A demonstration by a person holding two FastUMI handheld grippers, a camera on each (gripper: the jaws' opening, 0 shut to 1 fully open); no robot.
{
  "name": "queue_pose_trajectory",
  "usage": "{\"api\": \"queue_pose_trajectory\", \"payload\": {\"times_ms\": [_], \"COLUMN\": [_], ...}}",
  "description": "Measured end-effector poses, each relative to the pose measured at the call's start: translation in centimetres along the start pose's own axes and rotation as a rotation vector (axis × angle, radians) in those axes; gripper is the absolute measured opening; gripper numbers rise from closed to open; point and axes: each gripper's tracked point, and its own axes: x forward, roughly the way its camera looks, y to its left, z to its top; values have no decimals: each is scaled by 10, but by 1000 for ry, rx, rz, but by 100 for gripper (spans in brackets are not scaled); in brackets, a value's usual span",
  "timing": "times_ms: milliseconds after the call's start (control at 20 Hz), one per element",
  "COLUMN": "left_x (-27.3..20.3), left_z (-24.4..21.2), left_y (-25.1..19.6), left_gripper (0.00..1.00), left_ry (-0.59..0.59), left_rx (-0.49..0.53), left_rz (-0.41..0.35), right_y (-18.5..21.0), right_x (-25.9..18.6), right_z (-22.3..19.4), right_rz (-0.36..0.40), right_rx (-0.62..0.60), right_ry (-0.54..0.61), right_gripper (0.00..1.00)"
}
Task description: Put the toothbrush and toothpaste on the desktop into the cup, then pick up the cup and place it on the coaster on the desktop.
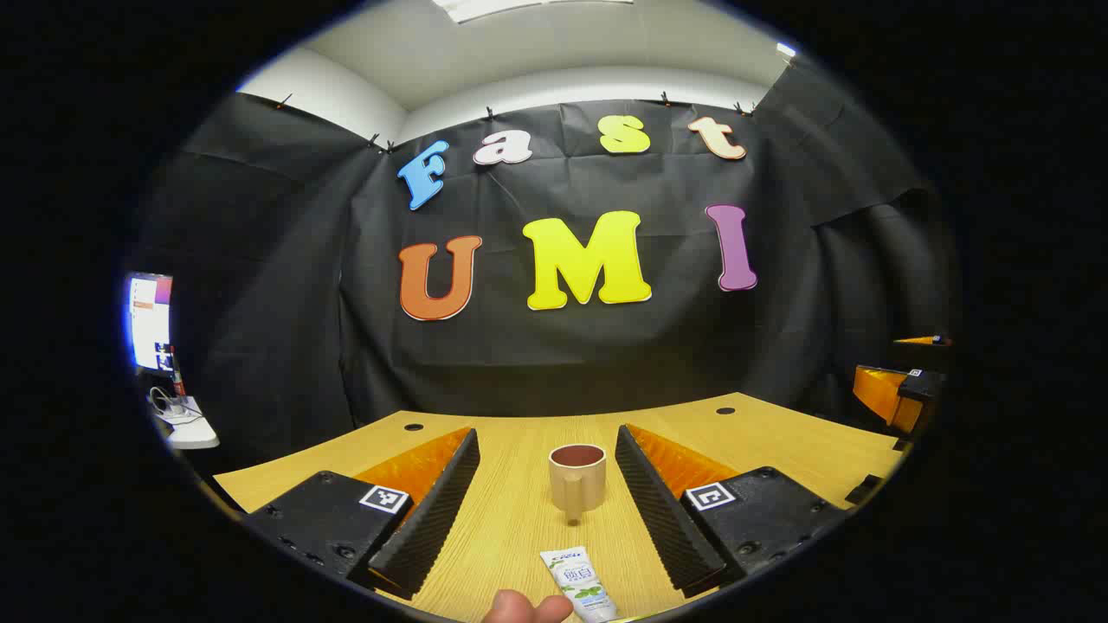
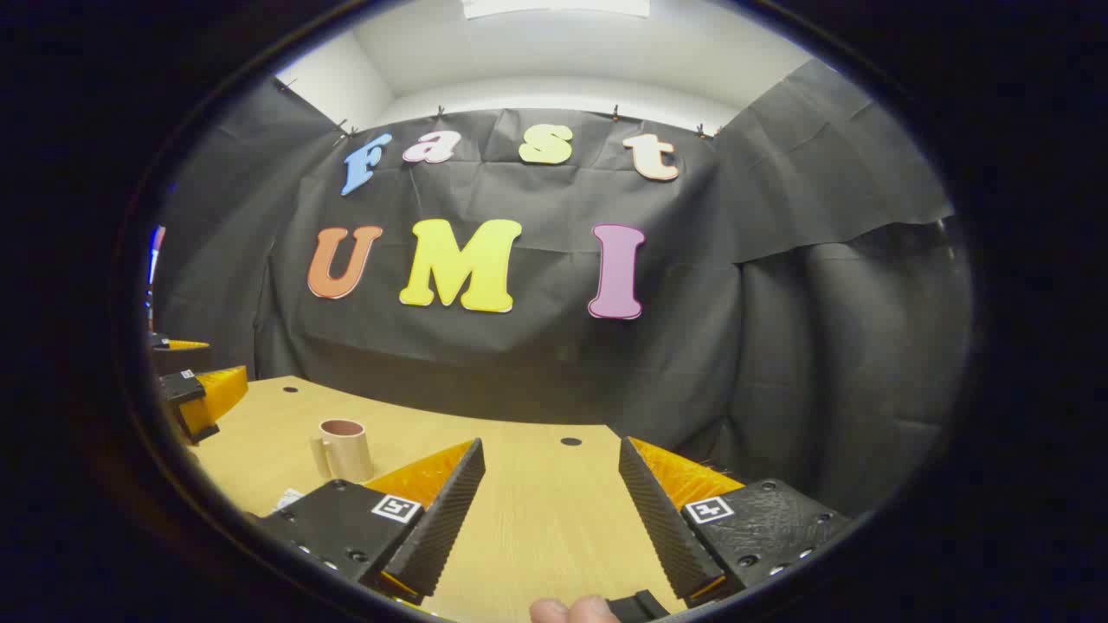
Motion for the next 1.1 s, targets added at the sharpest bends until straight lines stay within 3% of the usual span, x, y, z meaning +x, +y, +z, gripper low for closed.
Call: {"api": "queue_pose_trajectory", "payload": {"times_ms": [1100], "left_x": [-7], "left_z": [1], "left_y": [-10], "left_gripper": [100], "left_ry": [14], "left_rx": [-1], "left_rz": [-4], "right_y": [-2], "right_x": [-6], "right_z": [-8], "right_rz": [5], "right_rx": [39], "right_ry": [23], "right_gripper": [94]}}
